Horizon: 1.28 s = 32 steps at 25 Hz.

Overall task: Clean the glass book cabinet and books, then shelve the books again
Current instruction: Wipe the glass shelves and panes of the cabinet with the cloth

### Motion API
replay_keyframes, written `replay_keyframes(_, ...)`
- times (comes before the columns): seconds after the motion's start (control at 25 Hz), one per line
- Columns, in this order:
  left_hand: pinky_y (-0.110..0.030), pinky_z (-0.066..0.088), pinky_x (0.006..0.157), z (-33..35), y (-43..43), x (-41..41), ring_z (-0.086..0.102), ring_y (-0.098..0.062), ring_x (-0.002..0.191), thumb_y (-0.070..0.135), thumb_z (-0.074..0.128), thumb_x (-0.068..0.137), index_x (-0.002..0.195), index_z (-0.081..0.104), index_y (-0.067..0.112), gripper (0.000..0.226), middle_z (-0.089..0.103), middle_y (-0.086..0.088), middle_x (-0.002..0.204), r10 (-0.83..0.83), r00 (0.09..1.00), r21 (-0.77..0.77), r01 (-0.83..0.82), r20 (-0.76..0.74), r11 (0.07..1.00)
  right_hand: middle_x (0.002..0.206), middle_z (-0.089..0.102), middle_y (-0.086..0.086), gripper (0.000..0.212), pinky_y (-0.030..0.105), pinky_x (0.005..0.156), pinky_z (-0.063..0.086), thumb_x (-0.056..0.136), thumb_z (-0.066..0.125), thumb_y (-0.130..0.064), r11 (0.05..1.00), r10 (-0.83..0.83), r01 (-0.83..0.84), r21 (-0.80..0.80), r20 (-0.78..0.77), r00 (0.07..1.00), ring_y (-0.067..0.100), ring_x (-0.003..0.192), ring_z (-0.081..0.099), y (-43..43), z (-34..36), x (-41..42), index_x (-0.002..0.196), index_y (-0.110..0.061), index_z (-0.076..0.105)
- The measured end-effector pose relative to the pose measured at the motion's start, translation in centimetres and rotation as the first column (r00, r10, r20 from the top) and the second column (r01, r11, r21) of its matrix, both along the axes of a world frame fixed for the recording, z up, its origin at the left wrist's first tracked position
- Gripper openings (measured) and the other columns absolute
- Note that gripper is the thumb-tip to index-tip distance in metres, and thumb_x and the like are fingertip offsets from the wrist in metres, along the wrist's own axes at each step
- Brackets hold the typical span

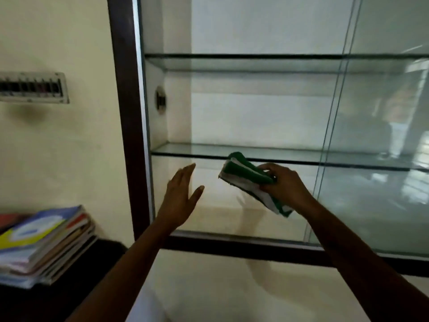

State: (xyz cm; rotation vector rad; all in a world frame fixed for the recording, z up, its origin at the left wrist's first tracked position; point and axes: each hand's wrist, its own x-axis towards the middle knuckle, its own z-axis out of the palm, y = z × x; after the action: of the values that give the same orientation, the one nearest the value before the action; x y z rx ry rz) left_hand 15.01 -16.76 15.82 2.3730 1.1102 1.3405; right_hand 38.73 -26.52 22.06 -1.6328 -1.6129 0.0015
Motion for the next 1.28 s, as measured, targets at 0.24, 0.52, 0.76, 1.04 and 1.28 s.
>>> replay_keyframes(0.24, -0.056, 0.019, 0.112, 4.2, 7.1, 3.5, 0.025, -0.027, 0.140, 0.049, 0.034, 0.094, 0.148, 0.024, 0.015, 0.064, 0.030, -0.010, 0.151, 0.016, 0.998, 0.111, -0.010, -0.056, 0.994, 0.124, 0.059, 0.006, 0.039, 0.032, 0.094, 0.037, 0.086, 0.059, -0.021, 0.957, -0.268, 0.217, 0.190, 0.311, 0.912, 0.027, 0.120, 0.050, 13.6, 8.7, 1.0, 0.125, -0.023, 0.054)
replay_keyframes(0.52, -0.047, 0.003, 0.115, 3.5, 10.5, 4.8, 0.005, -0.021, 0.146, 0.035, 0.045, 0.097, 0.150, 0.012, 0.019, 0.064, 0.014, -0.003, 0.157, 0.205, 0.888, 0.217, -0.122, -0.412, 0.968, 0.112, 0.061, 0.019, 0.047, 0.046, 0.073, 0.052, 0.076, 0.057, -0.034, 0.981, -0.021, -0.105, 0.165, 0.622, 0.783, 0.039, 0.096, 0.060, 16.5, 0.0, 2.3, 0.111, -0.003, 0.063)
replay_keyframes(0.76, -0.048, -0.001, 0.115, 3.4, 10.9, 4.9, 0.002, -0.021, 0.146, 0.035, 0.045, 0.096, 0.150, 0.010, 0.021, 0.066, 0.011, -0.001, 0.158, 0.282, 0.787, 0.241, -0.174, -0.549, 0.955, 0.112, 0.061, 0.024, 0.051, 0.049, 0.081, 0.048, 0.068, 0.073, -0.009, 0.984, 0.007, -0.115, 0.137, 0.614, 0.789, 0.042, 0.098, 0.060, 17.4, -3.5, 5.8, 0.118, -0.004, 0.060)
replay_keyframes(1.04, -0.050, 0.002, 0.116, 2.4, 11.2, 3.8, 0.004, -0.022, 0.146, 0.033, 0.046, 0.097, 0.150, 0.012, 0.019, 0.065, 0.013, -0.004, 0.157, 0.275, 0.801, 0.193, -0.201, -0.532, 0.960, 0.157, 0.009, 0.002, 0.066, 0.040, 0.113, 0.006, 0.096, 0.045, -0.024, 0.987, 0.091, 0.029, -0.160, 0.691, 0.717, 0.021, 0.144, 0.009, 18.3, -2.3, 4.0, 0.149, -0.022, 0.007)
replay_keyframes(1.28, -0.054, 0.004, 0.114, 3.8, 14.4, 3.4, 0.006, -0.024, 0.145, 0.035, 0.050, 0.094, 0.150, 0.012, 0.019, 0.070, 0.014, -0.005, 0.157, 0.297, 0.805, 0.258, -0.185, -0.514, 0.948, 0.150, 0.028, 0.007, 0.065, 0.035, 0.109, 0.026, 0.091, 0.054, -0.036, 0.983, 0.163, -0.023, -0.184, 0.797, 0.581, 0.024, 0.136, 0.028, 18.8, 1.0, 3.7, 0.146, -0.020, 0.024)
